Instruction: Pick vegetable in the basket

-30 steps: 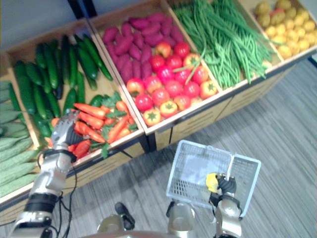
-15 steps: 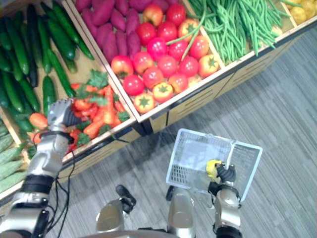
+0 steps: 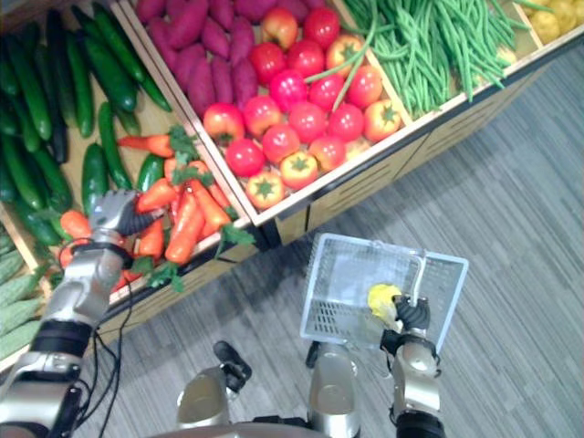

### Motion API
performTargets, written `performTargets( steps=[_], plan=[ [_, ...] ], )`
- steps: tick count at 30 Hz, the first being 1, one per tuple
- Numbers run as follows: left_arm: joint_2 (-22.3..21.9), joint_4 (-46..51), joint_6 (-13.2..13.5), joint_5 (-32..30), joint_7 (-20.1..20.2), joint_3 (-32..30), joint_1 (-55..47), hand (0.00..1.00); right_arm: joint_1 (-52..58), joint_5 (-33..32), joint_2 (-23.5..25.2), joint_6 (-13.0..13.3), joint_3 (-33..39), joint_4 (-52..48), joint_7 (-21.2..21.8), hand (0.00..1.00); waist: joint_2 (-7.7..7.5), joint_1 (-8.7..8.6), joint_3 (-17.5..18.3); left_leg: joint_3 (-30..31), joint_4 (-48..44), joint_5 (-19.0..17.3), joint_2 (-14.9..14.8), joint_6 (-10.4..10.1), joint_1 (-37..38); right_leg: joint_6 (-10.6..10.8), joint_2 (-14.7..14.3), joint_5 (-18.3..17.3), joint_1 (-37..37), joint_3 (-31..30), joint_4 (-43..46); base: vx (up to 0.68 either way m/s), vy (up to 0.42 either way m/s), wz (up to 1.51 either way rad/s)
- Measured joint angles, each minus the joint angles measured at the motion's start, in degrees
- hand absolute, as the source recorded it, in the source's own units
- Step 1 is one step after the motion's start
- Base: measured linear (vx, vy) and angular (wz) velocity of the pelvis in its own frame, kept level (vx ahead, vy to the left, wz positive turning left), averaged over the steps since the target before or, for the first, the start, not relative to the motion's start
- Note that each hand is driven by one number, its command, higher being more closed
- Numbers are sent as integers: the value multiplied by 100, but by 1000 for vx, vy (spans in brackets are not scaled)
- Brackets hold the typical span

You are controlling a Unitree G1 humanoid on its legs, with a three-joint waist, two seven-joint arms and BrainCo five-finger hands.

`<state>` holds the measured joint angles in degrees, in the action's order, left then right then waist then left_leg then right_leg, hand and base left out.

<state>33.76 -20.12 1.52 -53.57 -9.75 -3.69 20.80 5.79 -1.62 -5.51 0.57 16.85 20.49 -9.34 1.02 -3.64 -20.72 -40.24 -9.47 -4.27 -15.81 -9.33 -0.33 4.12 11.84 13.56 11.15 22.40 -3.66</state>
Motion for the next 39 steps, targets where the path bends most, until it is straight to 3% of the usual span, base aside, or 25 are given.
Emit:
performTargets(
  steps=[10, 14, 17, 22, 24, 28, 29, 30, 31, 32, 33, 34, 35, 36, 37, 39],
  plan=[
    [122, 553, -12, -217, -63, -353, -416, 100, 601, 0, 106, -1, 0, -45, 41, 100, 108, 20, 763, -34, 250, 2, 151, -3, 443, -6, 33, 0, -415, 35, -169, 11, 27, 0],
    [-28, 900, -61, -212, -67, -377, -573, 100, 715, -2, 108, -2, 3, -47, 44, 100, 109, 1, 857, -60, 384, 28, 202, -11, 654, -31, 35, -18, -573, 34, -172, -27, 7, -3],
    [-465, 1540, 17, -193, -130, -333, -898, 100, 778, -16, 109, -2, 20, -108, 44, 100, 143, -10, 1005, -151, 555, 89, 256, -28, 760, -57, 23, -38, -574, 15, -172, -14, -3, -11],
    [-1422, 2094, 240, 79, -149, 362, -1556, 100, 818, -159, 117, -9, -57, -415, 55, 100, 248, -65, 1106, -592, 631, 51, 236, -135, 1054, -62, -141, -41, -525, -420, -172, -5, -11, -44],
    [-1922, 2210, 381, 294, -143, 734, -1828, 100, 821, -164, 167, -9, -185, -785, 94, 100, 275, -163, 1133, -994, 505, -60, 143, -233, 1204, -87, -320, -47, -395, -782, -172, 6, -38, -95],
    [-2419, 2195, 480, 581, -117, 1357, -1867, 100, 857, -240, 230, -7, -573, -1297, 231, 100, 334, -310, 1186, -1465, -98, -234, -219, -363, 1423, -188, -686, -120, -270, -1344, -172, 31, -60, -93],
    [-2471, 2129, 535, 710, -107, 1492, -1828, 100, 854, -272, 226, -7, -734, -1373, 268, 100, 288, -306, 1190, -1368, -572, -247, -396, -337, 1362, -215, -747, -136, -245, -1532, -166, 41, -132, -99],
    [-2583, 1934, 565, 839, -85, 1737, -1701, 100, 859, -316, 203, -6, -916, -1528, 310, 100, 296, -324, 1182, -1051, -1366, -232, -689, -139, 1173, -255, -832, -167, -232, -1722, -137, 47, -164, -115],
    [-2669, 1654, 577, 1043, -45, 1974, -1523, 100, 859, -377, 173, -6, -1074, -1624, 367, 100, 319, -343, 1176, -597, -2127, -19, -914, 192, 923, -311, -901, -212, -235, -1933, -122, 45, -161, -101],
    [-2706, 1537, 576, 1083, -31, 2056, -1451, 100, 855, -387, 142, -6, -1171, -1663, 391, 100, 334, -345, 1168, -361, -2469, 151, -995, 420, 806, -341, -946, -232, -235, -2057, -106, 56, -98, -110],
    [-2853, 1354, 578, 1244, -19, 2163, -1381, 100, 846, -414, 55, -6, -1434, -1759, 419, 100, 350, -335, 1136, 309, -3026, 490, -1022, 694, 519, -446, -1028, -288, -234, -2355, -29, 71, -26, -136],
    [-2932, 1158, 579, 1326, -19, 2274, -1328, 100, 775, -454, -18, -5, -1731, -1809, 431, 100, 316, -285, 1107, 1078, -3177, -136, -609, 548, 295, -511, -1061, -326, -212, -2823, 10, 67, 32, -155],
    [-2922, 1097, 583, 1400, -20, 2351, -1307, 100, 696, -456, -39, -9, -1865, -1807, 443, 100, 311, -254, 1097, 1415, -3128, -517, -300, 572, 194, -549, -1100, -327, -185, -3111, 25, 55, 129, -199],
    [-2873, 970, 609, 1428, -23, 2451, -1282, 100, 500, -457, -29, -9, -2193, -1803, 463, 100, 272, -173, 1048, 2187, -3002, -1157, 424, 720, -38, -576, -1196, -310, -161, -3640, 35, 31, 176, -222],
    [-2851, 904, 611, 1429, -25, 2498, -1311, 100, 333, -485, -31, -8, -2527, -1794, 527, 100, 236, -132, 979, 2952, -2768, -1530, 1098, 653, -261, -608, -1270, -288, -165, -4073, 36, 16, 184, -227],
    [-2866, 902, 613, 1488, -44, 2554, -1414, 100, 241, -547, -57, 2, -2948, -1779, 644, 100, 217, 14, 930, 3679, -2037, -1624, 1673, 607, -460, -637, -1401, -268, -162, -4486, -9, -73, 208, -225]
  ],
)
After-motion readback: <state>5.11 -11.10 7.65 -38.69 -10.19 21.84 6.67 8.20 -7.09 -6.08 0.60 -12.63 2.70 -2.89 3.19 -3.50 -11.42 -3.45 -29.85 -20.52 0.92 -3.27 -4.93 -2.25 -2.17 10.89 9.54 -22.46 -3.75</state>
